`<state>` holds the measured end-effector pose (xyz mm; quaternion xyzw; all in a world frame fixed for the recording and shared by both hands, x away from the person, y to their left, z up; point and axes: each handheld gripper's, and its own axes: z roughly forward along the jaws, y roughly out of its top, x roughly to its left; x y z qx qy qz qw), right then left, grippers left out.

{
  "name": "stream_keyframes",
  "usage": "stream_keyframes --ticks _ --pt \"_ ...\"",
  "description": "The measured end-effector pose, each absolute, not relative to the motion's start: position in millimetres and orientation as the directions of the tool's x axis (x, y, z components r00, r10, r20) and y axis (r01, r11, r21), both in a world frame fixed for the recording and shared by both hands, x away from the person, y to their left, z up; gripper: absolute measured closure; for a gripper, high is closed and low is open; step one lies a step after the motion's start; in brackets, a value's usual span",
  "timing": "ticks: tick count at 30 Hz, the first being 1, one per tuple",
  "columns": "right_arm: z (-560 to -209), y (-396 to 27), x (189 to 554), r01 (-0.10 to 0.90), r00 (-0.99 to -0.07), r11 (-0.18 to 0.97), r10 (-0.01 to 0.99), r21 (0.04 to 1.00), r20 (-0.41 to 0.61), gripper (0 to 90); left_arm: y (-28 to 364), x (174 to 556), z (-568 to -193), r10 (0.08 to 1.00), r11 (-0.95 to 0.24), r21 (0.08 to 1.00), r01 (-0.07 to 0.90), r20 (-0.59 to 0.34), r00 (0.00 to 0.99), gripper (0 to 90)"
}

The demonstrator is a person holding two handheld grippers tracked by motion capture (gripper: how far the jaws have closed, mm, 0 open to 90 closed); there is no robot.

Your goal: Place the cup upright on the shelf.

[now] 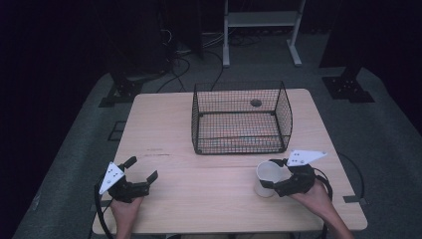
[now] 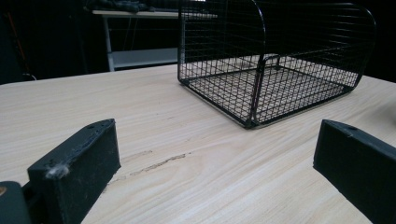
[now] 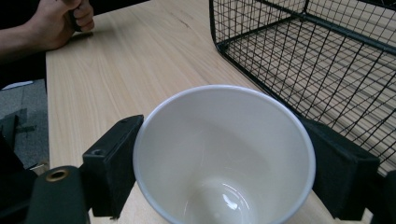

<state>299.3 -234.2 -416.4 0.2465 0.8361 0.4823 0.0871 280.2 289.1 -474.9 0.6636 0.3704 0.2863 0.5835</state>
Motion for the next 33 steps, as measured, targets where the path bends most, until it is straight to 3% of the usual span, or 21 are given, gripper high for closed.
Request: stream_keyframes --ticks 33 --pt "-355.6 -225.2 337.1 0.304 -0.897 0.396 0.424 0.866 0.121 18.1 289.0 280.4 -474.9 0.822 -0.042 0.987 0.157 -0.055 0.566 0.0"
